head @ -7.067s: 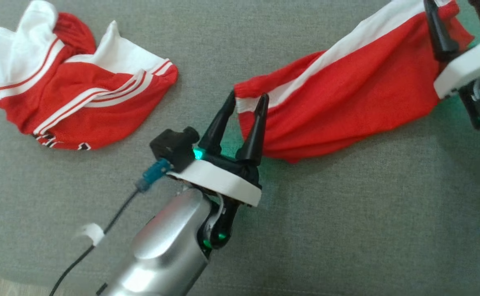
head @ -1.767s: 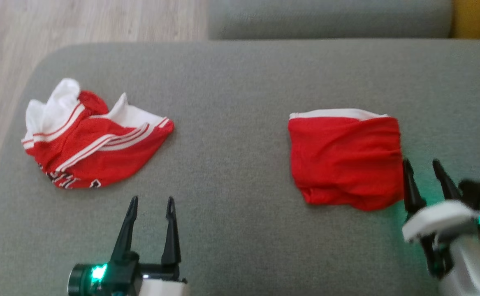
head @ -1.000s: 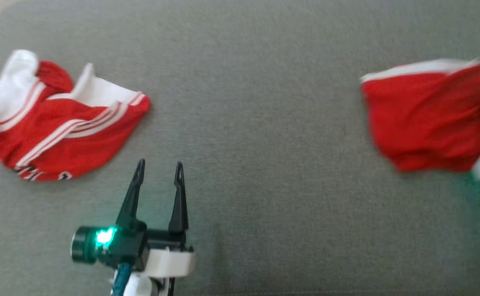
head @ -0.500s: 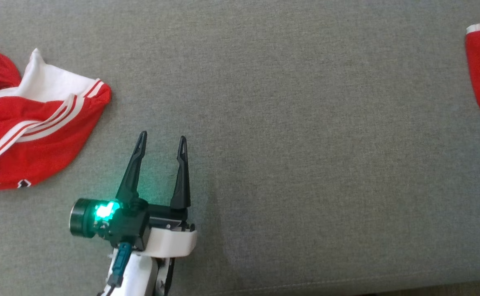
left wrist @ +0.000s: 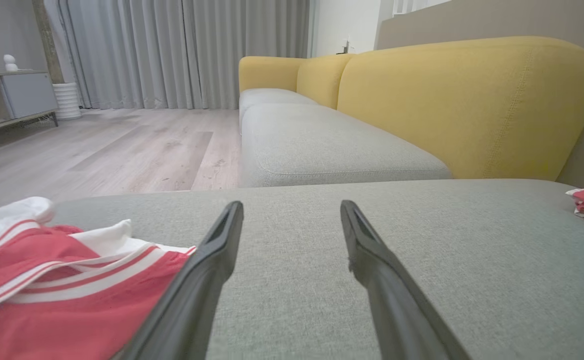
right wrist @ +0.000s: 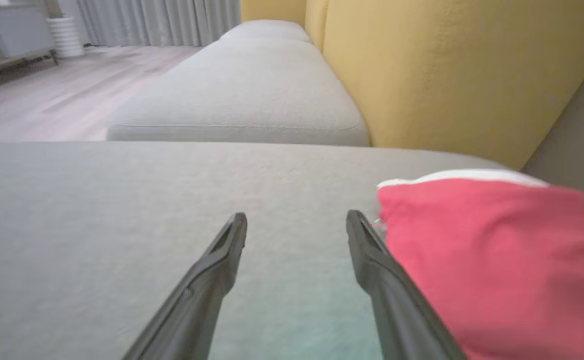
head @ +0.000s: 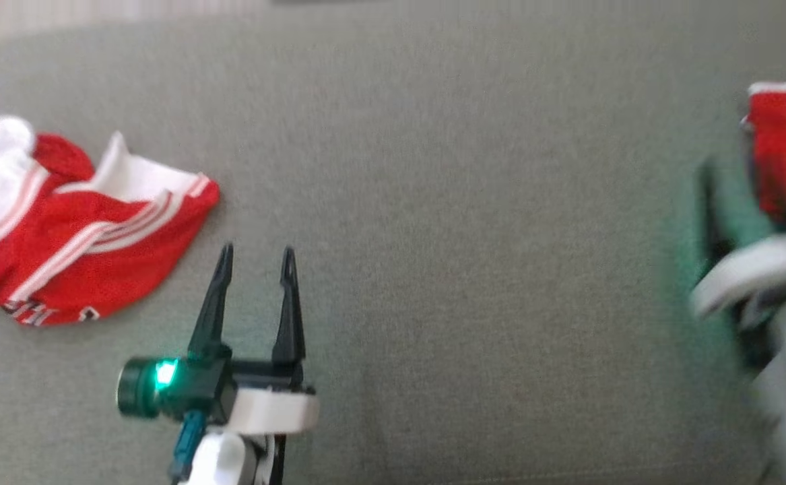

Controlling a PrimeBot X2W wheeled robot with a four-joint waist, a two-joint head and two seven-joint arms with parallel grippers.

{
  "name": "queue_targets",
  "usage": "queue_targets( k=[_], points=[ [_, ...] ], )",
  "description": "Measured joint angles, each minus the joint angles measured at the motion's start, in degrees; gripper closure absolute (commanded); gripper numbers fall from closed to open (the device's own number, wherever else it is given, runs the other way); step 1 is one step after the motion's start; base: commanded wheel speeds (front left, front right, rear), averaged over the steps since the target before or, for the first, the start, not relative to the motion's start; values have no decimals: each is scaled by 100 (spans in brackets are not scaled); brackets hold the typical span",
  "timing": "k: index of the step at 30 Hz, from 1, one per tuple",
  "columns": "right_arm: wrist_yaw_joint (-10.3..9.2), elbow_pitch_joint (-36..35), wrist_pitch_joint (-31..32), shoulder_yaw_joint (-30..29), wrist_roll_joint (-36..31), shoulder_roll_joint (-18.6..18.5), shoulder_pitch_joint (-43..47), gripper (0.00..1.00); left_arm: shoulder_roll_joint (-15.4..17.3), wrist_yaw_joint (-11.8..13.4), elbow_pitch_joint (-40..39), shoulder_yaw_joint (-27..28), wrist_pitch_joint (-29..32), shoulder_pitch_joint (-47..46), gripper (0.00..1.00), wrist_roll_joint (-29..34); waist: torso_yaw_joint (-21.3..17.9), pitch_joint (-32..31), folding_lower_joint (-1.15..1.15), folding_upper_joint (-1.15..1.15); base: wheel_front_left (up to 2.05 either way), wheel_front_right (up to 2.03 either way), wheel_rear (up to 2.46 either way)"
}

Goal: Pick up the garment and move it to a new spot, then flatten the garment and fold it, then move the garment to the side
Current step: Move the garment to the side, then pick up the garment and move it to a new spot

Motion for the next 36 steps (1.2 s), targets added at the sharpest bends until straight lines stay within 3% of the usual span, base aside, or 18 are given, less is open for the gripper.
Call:
queue_targets(
  k=[6, 9, 19, 36],
  points=[
    [0, -1045, 1, 136, -62, 1089, 1511, 0, 7, -1, 132, 201, 1, 549, 0, -98, 90, -814, -1, 0, 0, 0, 0],
    [0, -1444, 1, 247, -169, 1352, 2096, 0, 5, -10, 189, 297, 1, 728, 0, -97, 159, -1179, -2, 0, 0, 0, 0],
    [0, -2150, 0, -78, -389, 1480, 2936, 0, 7, -157, 313, 410, 1, 996, 0, -73, 422, -1796, 0, 0, 0, 0, 0],
    [0, -2270, 0, -223, -428, 1538, 3380, 0, 10, -210, 466, 522, 1, 1244, 0, -35, 476, -2014, 1, 0, 0, 0, 0]
  ],
)
